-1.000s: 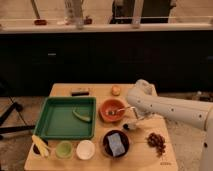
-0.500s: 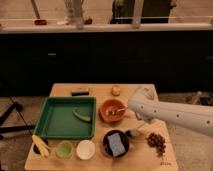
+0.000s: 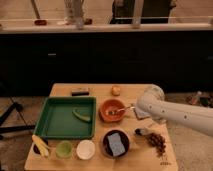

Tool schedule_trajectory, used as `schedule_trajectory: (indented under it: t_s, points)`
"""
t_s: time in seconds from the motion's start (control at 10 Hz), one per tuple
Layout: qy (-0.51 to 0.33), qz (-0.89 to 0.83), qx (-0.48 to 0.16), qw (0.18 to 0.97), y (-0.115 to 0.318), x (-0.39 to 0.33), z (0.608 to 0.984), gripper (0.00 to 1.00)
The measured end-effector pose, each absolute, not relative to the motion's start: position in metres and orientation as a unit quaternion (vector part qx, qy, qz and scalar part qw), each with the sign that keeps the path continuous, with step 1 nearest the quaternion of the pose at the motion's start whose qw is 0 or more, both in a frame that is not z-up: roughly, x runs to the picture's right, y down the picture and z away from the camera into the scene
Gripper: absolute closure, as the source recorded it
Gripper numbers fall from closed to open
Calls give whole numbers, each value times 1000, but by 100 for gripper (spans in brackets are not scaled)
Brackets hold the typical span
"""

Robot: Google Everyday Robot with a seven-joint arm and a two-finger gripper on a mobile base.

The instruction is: Wipe table surface with brush

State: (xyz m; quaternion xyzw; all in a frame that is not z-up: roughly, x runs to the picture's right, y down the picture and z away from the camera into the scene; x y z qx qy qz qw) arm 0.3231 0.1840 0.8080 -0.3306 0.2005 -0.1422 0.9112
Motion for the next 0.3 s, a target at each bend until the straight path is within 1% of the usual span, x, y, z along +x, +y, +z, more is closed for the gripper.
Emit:
schedule_trajectory:
  t_s: [0.3]
  points:
    - [216,-120,-327,912,162,321,831,100]
